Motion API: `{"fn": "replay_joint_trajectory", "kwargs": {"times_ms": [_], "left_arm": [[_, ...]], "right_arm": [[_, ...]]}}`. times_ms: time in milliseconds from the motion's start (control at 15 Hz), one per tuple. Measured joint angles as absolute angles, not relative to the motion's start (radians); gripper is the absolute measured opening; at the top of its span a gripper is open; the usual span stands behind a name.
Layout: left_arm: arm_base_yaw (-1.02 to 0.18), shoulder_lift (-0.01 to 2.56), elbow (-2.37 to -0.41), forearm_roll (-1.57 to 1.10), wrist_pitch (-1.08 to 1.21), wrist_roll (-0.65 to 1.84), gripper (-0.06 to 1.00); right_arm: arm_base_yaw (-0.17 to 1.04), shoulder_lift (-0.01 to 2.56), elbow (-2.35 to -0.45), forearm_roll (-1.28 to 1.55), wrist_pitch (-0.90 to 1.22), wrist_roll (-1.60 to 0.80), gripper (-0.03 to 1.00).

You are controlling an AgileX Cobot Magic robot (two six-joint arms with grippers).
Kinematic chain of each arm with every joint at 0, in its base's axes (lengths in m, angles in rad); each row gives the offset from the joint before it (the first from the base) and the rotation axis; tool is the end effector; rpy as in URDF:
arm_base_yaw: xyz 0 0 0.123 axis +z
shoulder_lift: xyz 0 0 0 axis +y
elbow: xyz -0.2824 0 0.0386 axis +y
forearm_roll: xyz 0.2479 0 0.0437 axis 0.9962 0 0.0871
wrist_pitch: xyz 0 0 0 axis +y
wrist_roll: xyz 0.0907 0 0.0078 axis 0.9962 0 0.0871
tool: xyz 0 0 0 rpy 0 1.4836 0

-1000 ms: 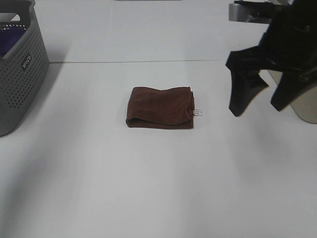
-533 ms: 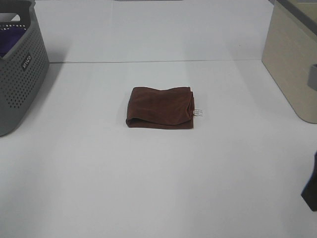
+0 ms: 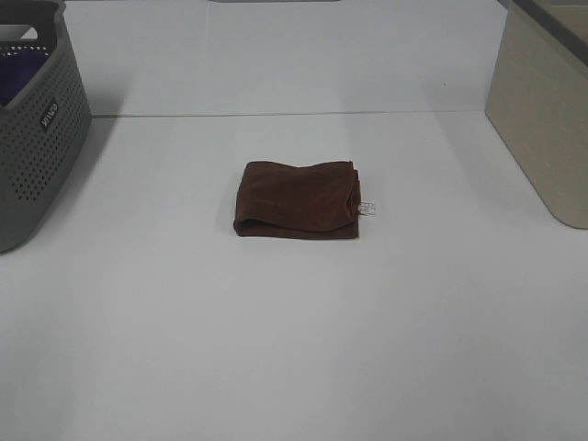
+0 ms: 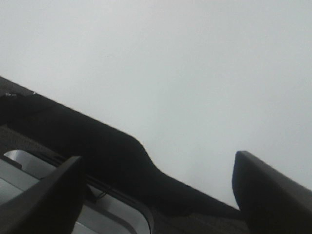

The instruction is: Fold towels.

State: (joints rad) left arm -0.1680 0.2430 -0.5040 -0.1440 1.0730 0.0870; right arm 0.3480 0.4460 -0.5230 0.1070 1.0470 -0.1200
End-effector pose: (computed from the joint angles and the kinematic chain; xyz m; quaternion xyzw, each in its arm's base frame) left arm 0.0288 -0.0165 0.2749 0.1103 0.9028 -0.0883 0.4062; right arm 0.0566 0.0295 0.2723 -0.2087 0.9167 0.0906 0.3286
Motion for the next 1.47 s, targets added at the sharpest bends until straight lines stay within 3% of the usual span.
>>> {"fn": "replay_joint_trajectory", "kwargs": {"times_ms": [1133,1467], "left_arm": [[-0.158,0.254,-0.502,-0.146,1.057,0.131,0.69],[0.008,0.188,-0.5,-0.146,1.057,0.131,0.69]], "right_arm": [[0.347,0.358,-0.509,0.1,1.055,-0.121,0.78],[0.092,0.161,-0.507,0.111,1.056,-0.121,0.78]]}}
